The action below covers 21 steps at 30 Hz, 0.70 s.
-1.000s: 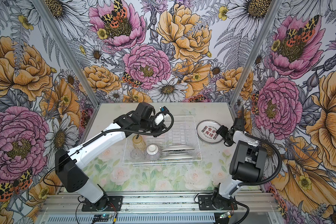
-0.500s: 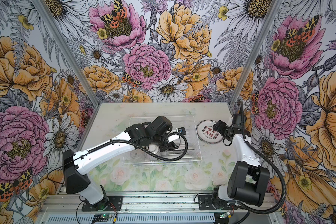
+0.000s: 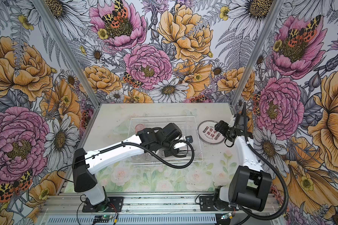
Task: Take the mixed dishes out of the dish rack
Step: 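Lower the left gripper into the rack and grasp the green-rimmed plate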
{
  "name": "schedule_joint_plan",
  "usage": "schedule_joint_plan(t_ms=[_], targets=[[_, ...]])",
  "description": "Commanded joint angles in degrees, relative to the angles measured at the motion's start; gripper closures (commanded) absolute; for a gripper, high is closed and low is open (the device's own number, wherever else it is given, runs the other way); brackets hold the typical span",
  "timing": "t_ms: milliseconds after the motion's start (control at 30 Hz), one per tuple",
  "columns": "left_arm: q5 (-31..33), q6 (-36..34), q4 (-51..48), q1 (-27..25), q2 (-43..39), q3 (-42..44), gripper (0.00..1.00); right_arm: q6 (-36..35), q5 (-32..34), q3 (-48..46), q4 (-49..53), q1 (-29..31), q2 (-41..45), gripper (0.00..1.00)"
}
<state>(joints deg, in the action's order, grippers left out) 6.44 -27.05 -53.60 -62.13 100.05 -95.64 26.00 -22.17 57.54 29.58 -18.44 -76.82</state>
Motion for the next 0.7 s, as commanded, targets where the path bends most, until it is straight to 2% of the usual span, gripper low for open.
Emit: schedule_joint_plan(t_ms=[0,167,300,333,400,667], targets=[[0.25,-1.12,-0.25,-0.85,1.06,-1.57,0.59,-0.22,-0.68,-0.41,0.15,-0.02,1.68,0.16],[1.18,-2.05,-0.12,-1.15,2.55,-1.62,0.62,-0.29,-0.77,-0.63,0.13,-0.01,1.81,0.16],[4.42,-2.78,0.03,-1.24,3.74,-2.05,0.71,-0.5,-0.91,-0.85,0.12,-0.02,2.07,0.16],[5.11,-2.82,0.12,-1.25,6.15,-2.19,0.74,-0.5,-0.93,-0.97,0.13,-0.02,2.24,0.16],[9.45,-3.12,0.71,-1.33,6.98,-2.2,0.79,-0.53,-1.01,-1.08,0.12,-0.02,2.37,0.16],[16.25,-3.79,6.97,-2.09,7.06,1.36,0.79,-1.16,-1.48,-1.9,0.11,-0.02,2.46,0.16]])
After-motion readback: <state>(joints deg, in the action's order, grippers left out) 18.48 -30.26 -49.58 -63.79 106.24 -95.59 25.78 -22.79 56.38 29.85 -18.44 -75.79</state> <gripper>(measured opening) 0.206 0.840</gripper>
